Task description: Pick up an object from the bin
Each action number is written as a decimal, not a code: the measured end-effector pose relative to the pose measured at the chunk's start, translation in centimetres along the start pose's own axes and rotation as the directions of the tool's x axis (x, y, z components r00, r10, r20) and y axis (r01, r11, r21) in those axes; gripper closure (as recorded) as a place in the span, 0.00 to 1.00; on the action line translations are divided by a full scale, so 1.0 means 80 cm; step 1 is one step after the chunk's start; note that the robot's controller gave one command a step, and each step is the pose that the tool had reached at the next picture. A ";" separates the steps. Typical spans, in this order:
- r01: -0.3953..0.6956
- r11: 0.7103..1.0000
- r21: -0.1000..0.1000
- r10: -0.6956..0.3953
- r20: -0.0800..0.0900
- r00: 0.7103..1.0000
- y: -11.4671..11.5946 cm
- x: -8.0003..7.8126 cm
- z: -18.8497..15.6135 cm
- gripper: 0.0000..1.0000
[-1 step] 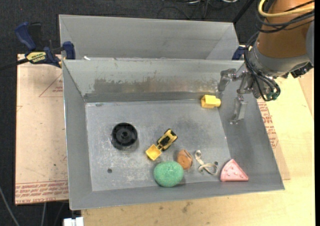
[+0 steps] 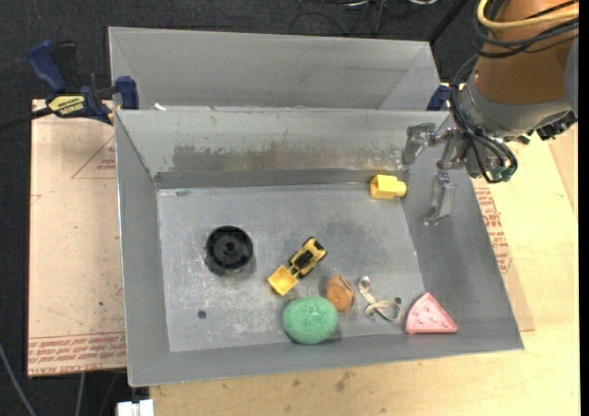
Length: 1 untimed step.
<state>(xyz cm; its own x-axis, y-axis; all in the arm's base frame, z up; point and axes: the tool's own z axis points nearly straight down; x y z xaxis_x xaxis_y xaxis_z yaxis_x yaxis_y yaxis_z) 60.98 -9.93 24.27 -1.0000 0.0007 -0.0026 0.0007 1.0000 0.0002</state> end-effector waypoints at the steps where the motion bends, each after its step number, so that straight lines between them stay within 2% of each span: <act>1: 0.064 0.998 0.001 -0.064 0.006 0.998 0.025 -0.011 0.057 0.00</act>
Offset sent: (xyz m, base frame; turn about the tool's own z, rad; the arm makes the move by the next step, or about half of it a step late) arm -0.0078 0.0820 -0.0712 0.1437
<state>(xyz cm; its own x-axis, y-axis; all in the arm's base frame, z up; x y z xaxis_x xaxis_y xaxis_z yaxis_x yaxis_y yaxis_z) 61.87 -7.91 19.70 -0.9980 -0.0632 -0.0086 -0.0632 0.9980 -0.0014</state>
